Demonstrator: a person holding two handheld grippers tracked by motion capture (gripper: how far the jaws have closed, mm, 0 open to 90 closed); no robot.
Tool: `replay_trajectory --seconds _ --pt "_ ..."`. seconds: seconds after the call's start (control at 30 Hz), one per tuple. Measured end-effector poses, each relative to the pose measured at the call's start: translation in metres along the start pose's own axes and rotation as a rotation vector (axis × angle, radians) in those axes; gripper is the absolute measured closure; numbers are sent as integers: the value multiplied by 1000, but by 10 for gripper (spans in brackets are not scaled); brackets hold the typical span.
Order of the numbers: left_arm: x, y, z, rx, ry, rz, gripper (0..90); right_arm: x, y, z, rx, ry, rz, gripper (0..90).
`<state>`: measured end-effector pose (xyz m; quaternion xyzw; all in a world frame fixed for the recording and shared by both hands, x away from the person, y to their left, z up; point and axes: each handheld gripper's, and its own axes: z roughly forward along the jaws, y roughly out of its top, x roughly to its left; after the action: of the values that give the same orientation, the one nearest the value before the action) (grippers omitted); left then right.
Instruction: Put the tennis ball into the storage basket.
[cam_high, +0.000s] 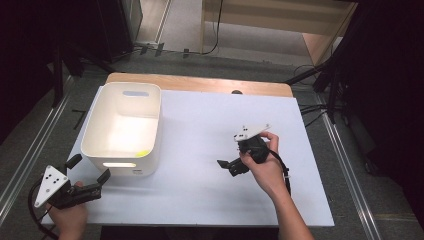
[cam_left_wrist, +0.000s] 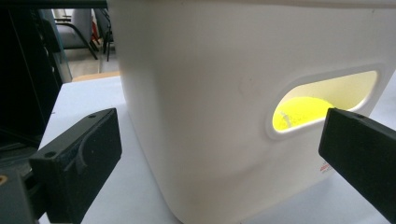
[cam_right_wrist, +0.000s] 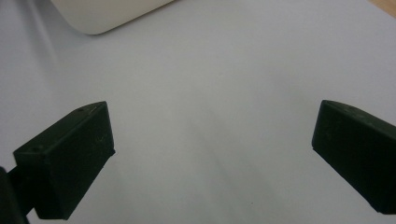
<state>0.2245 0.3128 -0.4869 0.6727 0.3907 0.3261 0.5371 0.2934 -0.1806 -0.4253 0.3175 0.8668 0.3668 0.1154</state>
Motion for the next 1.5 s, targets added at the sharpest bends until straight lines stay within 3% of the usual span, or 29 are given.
replay_trajectory --seconds 0.43,1.5 --pt "0 0 0 0 -1 1 0 -10 -31 -18 -106 -47 53 0" --pt "-1 0 0 4 1 10 0 -20 -101 -46 -240 -129 158 0"
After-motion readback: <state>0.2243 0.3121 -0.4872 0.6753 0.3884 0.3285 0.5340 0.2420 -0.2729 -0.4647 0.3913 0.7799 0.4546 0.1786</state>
